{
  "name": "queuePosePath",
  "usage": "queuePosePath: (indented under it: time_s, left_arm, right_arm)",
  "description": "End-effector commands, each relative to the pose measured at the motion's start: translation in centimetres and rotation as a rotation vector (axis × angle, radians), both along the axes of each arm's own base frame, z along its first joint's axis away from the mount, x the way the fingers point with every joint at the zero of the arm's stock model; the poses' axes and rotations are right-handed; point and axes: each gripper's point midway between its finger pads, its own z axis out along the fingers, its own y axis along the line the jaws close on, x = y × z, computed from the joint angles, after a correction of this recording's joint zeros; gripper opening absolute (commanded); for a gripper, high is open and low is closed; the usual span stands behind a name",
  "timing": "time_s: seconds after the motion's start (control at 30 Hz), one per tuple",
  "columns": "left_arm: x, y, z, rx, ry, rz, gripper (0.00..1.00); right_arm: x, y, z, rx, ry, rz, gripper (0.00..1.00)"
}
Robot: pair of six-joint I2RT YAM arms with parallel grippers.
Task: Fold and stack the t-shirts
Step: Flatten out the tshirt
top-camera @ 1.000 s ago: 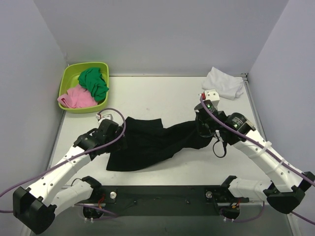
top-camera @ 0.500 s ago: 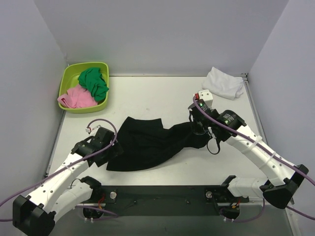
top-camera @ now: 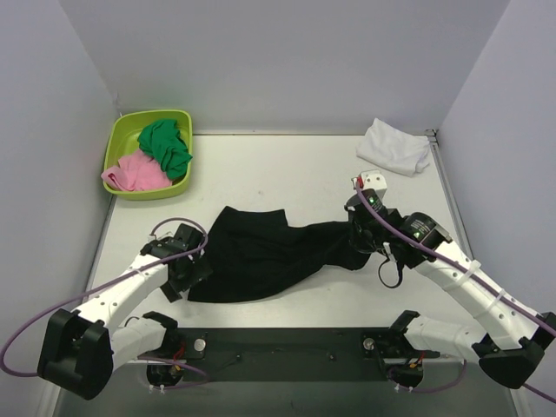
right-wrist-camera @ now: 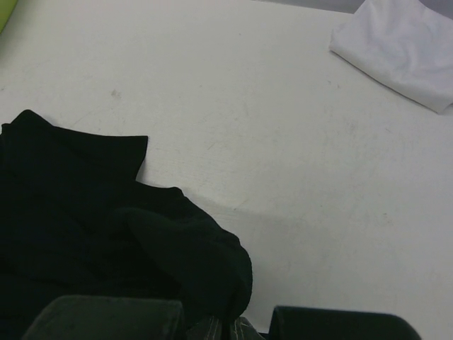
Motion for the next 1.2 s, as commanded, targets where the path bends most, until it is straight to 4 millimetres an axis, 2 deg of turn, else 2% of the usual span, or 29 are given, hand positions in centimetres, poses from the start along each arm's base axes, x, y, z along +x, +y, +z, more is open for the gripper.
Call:
queuePosePath:
  time_s: [0.0, 0.1, 0.37, 0.67, 0.7, 0.73, 0.8, 0.83, 1.03, 1.1, 1.17]
  left_arm:
    - [0.0, 0.2, -0.5, -0.004, -0.012, 0.057, 0.89]
    - [-0.8, 0.4, -1.0, -0.007, 0.001, 0.072, 0.82]
    - [-1.1, 0.5, -2.3, 0.001, 0.015, 0.068, 0.58]
    - [0.4, 0.1, -2.9, 0.008, 0.000, 0.044, 0.44]
    - [0.5, 0.1, -2.9, 0.008, -0.002, 0.043, 0.39]
    - [0.5, 0.0, -3.0, 0.008, -0.002, 0.041, 0.26]
    - [0.8, -0.1, -3.0, 0.004, -0.009, 0.037, 0.15]
    - [0.9, -0.1, -3.0, 0.002, -0.012, 0.033, 0.02]
    - [1.8, -0.9, -2.5, -0.028, -0.037, 0.010, 0.00]
    - [2.5, -1.2, -1.2, -0.046, -0.078, -0.007, 0.00]
    - [4.3, -1.7, 1.8, -0.068, -0.168, -0.034, 0.00]
  right_arm:
    - [-0.3, -0.6, 0.0, 0.010, -0.021, 0.009, 0.00]
    - [-0.3, -0.6, 0.0, 0.009, -0.025, 0.013, 0.00]
    - [-0.5, -0.4, 0.0, 0.036, -0.029, 0.019, 0.00]
    - [-1.0, -0.6, -0.3, 0.047, -0.024, 0.013, 0.00]
    - [-1.0, -0.7, -0.3, 0.049, -0.025, 0.012, 0.00]
    - [-1.0, -0.7, -0.3, 0.044, -0.023, 0.010, 0.00]
    - [-1.1, -0.9, -0.3, 0.043, -0.024, 0.005, 0.00]
    - [-1.2, -1.0, -0.4, 0.039, -0.020, 0.003, 0.00]
    - [-1.2, -2.2, -0.3, 0.010, -0.034, -0.039, 0.00]
    - [-0.9, -3.3, -0.1, 0.002, -0.043, -0.081, 0.00]
    - [-0.7, -3.9, 0.7, 0.007, -0.048, -0.102, 0.00]
